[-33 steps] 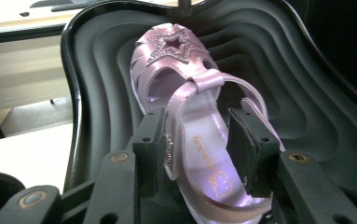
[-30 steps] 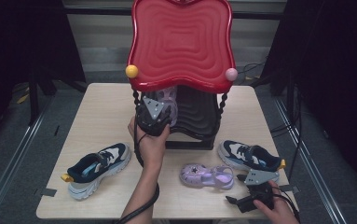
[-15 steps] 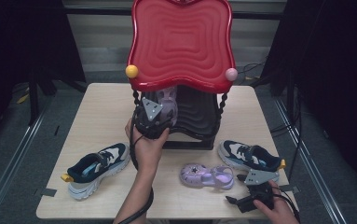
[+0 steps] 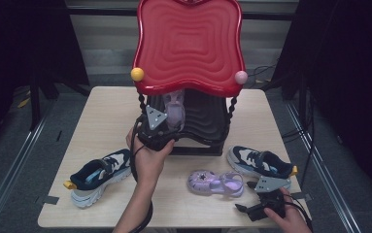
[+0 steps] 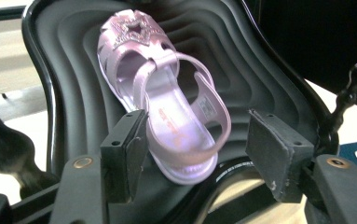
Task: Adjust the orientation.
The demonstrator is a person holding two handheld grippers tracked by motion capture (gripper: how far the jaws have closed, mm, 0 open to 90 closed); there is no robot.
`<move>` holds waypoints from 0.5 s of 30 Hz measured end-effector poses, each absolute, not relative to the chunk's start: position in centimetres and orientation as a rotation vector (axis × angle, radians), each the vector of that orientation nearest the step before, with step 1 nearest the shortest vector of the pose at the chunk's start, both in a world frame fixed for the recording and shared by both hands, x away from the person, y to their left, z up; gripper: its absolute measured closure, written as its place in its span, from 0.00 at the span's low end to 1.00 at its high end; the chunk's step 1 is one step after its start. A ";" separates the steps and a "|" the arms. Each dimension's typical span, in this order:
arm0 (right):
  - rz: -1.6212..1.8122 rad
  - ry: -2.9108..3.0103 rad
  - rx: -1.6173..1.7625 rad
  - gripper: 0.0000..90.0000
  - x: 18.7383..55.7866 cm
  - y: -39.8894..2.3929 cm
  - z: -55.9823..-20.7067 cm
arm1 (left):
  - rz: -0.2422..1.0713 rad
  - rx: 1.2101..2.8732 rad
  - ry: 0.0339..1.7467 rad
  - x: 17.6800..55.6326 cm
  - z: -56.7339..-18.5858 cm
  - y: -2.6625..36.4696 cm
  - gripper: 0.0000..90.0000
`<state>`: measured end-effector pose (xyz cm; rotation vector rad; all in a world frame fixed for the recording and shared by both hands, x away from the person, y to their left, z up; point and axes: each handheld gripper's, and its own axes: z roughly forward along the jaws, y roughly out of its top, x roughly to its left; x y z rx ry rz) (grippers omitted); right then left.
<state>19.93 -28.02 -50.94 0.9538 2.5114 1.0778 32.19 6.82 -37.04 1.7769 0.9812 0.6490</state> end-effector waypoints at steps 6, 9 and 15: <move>1.078 2.511 0.954 0.10 19.9 -28.0 -50.9 | 0.619 1.813 0.989 31.8 -37.9 7.6 0.39; 1.078 2.511 0.954 0.10 19.9 -28.0 -50.9 | 0.619 1.822 0.982 31.5 -38.1 7.9 0.37; 1.079 2.511 0.953 0.10 19.9 -28.0 -50.9 | 0.562 1.841 0.978 31.1 -38.7 8.4 0.34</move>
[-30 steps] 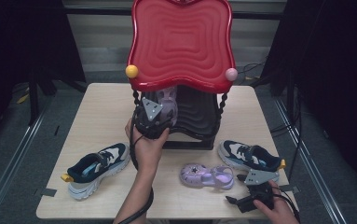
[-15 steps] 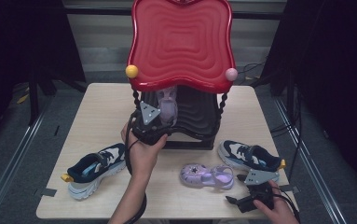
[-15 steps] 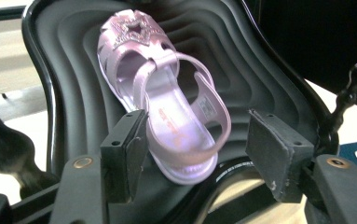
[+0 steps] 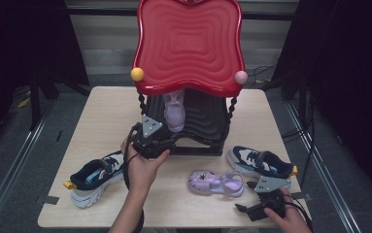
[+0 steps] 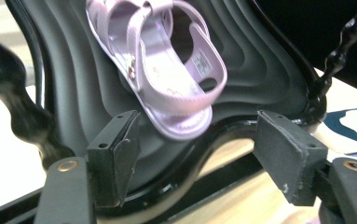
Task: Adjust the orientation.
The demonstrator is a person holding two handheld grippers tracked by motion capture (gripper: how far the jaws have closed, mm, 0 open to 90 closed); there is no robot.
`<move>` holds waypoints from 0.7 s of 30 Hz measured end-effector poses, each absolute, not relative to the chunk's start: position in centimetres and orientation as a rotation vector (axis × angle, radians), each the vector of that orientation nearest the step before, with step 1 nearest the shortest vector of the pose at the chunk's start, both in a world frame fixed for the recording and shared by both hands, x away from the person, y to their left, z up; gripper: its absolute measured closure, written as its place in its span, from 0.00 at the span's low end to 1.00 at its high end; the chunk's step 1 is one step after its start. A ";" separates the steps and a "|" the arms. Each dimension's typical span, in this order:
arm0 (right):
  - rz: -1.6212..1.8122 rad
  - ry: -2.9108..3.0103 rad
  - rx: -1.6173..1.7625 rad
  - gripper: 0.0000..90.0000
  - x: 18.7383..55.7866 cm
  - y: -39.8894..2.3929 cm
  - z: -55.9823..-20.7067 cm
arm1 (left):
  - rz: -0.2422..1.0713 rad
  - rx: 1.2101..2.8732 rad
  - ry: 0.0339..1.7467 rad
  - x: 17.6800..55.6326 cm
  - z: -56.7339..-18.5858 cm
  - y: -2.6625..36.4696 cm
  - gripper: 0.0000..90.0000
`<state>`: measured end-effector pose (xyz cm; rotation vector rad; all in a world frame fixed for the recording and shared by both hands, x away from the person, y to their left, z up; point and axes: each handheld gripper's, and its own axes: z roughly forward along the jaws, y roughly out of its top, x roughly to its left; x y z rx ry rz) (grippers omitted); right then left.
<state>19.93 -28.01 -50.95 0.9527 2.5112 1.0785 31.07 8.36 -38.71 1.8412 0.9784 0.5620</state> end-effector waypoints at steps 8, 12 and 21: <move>1.078 2.511 0.954 0.10 19.9 -28.0 -50.9 | 0.512 1.866 0.986 30.5 -39.9 8.7 0.31; 1.078 2.511 0.955 0.10 19.9 -28.0 -50.9 | 0.495 1.882 0.983 30.2 -40.5 8.9 0.29; 1.078 2.512 0.954 0.10 19.9 -28.0 -50.9 | 0.471 1.912 0.952 29.5 -41.6 9.3 0.26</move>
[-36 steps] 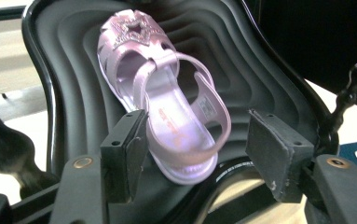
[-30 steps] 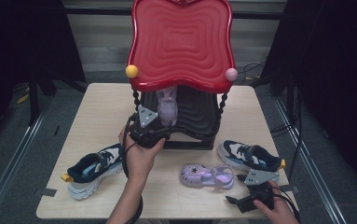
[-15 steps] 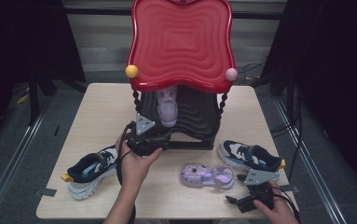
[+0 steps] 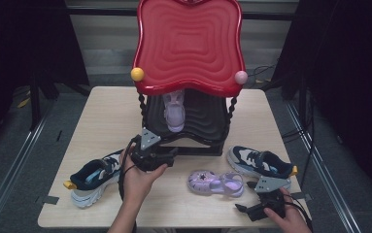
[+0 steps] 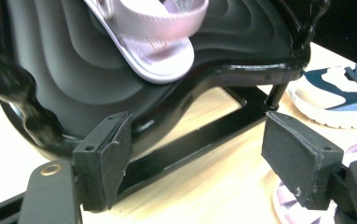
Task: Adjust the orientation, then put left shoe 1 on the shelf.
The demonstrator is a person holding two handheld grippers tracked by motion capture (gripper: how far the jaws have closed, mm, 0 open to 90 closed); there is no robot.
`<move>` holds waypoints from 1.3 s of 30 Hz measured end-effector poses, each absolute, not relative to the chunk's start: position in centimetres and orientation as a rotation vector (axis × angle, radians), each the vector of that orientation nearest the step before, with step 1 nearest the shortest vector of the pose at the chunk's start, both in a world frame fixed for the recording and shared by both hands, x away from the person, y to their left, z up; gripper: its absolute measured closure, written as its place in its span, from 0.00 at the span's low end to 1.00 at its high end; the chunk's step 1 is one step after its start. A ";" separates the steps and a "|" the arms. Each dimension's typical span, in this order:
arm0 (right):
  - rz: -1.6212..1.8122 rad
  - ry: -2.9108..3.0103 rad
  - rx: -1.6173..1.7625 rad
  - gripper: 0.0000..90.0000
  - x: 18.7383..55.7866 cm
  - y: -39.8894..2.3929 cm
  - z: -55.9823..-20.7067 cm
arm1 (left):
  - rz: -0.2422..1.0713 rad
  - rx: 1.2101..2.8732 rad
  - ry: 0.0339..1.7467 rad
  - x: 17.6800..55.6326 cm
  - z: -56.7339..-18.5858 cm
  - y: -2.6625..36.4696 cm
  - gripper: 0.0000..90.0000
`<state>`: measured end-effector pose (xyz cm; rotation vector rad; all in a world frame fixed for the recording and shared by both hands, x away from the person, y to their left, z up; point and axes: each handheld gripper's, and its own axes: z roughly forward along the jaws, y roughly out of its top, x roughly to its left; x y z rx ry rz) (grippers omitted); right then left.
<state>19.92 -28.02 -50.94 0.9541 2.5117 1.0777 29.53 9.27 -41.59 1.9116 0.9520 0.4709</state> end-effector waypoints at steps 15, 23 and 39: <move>1.078 2.512 0.955 0.10 19.9 -28.0 -50.9 | 0.445 1.977 0.906 28.6 -43.2 10.4 0.23; 1.077 2.511 0.955 0.10 19.9 -28.0 -50.9 | 0.419 2.003 0.886 28.1 -44.0 10.9 0.22; 1.077 2.510 0.953 0.10 19.9 -28.0 -50.9 | 0.348 2.126 0.842 27.1 -47.1 11.1 0.19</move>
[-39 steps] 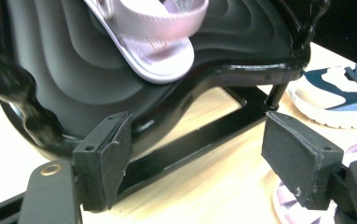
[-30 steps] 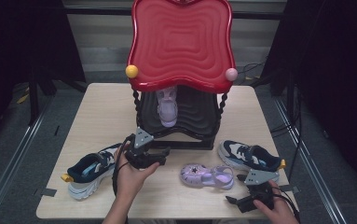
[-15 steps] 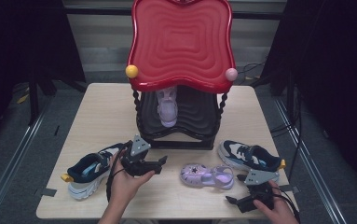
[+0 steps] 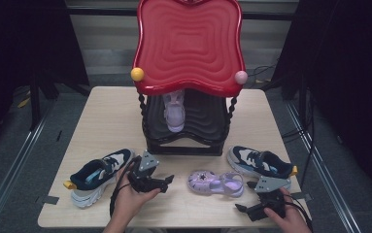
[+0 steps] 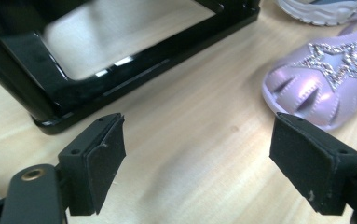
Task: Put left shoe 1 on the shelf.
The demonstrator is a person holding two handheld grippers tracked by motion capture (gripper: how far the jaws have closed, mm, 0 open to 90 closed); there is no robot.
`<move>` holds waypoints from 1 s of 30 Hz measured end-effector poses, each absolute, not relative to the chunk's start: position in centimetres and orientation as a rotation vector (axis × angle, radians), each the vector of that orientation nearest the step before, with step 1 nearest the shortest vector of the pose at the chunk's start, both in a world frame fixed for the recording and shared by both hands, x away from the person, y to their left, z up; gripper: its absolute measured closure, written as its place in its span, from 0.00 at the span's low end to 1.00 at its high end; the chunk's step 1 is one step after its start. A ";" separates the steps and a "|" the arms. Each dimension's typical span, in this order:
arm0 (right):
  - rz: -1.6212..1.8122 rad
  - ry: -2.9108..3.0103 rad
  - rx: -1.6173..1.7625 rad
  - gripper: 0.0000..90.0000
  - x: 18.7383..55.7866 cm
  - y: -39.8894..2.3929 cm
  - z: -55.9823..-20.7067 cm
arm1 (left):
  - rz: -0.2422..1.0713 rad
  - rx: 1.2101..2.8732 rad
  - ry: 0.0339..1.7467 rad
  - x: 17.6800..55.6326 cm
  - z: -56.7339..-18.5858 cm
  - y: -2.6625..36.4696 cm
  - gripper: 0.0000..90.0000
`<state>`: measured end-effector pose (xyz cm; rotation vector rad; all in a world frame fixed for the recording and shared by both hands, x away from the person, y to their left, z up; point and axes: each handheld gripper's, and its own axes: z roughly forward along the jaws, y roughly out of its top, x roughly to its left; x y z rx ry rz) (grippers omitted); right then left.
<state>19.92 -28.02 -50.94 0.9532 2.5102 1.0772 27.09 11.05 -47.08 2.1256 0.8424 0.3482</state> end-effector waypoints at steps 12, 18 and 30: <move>1.077 2.506 0.959 0.10 19.9 -28.0 -50.9 | 0.310 2.201 0.791 26.1 -48.8 10.7 0.18; 1.077 2.506 0.960 0.10 19.9 -28.0 -50.9 | 0.307 2.210 0.784 26.0 -49.2 10.9 0.18; 1.078 2.507 0.958 0.10 19.9 -28.0 -50.9 | 0.303 2.244 0.750 25.8 -50.5 11.0 0.17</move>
